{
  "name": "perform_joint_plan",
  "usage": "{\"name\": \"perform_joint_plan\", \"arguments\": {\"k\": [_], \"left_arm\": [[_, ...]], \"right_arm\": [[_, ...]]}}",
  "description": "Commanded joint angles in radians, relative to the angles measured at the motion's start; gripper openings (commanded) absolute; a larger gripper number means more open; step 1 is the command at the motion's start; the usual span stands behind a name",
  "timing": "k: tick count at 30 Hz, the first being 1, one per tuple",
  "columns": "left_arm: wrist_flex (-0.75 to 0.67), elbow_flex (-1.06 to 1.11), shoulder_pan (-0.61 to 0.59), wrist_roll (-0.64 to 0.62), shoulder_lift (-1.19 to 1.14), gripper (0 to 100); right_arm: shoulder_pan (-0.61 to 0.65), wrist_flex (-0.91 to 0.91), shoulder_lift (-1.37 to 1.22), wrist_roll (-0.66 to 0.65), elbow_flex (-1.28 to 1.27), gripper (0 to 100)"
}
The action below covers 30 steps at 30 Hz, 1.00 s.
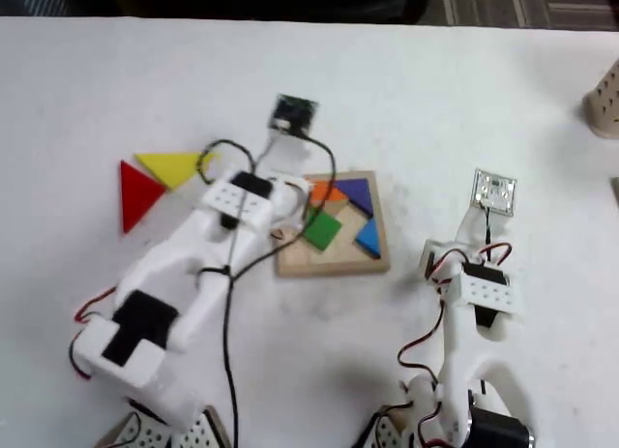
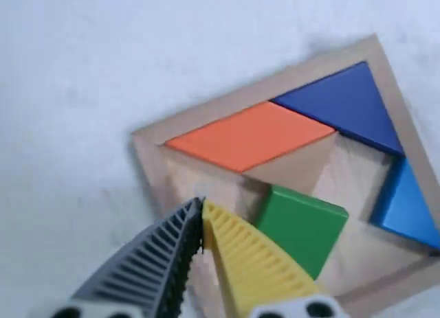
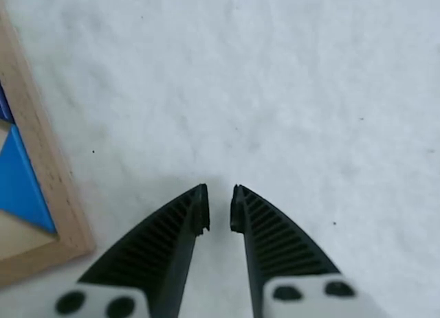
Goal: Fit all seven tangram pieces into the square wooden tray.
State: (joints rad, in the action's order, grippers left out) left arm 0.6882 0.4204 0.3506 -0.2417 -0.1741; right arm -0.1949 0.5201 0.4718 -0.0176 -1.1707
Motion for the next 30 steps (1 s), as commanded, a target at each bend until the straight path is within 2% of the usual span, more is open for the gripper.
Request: {"name": "perform_joint_plan", "arguments": {"k": [1, 10, 19, 30], "left_arm": [[-0.041, -0.011, 0.044, 0.005, -0.025, 2], [0.026, -0.043, 0.062, 0.009, -0.062, 2], [0.025, -0.041, 0.147, 0.003, -0.059, 2], [0.018, -0.049, 0.130, 0.003, -0.030, 2]], "right_arm": [[0.007, -0.016, 0.028, -0.011, 0.003, 5.9], [0.005, -0.016, 0.028, -0.011, 0.003, 5.9], [0.005, -0.016, 0.028, -0.011, 0.003, 5.9], [0.005, -0.016, 0.028, -0.011, 0.003, 5.9]]}}
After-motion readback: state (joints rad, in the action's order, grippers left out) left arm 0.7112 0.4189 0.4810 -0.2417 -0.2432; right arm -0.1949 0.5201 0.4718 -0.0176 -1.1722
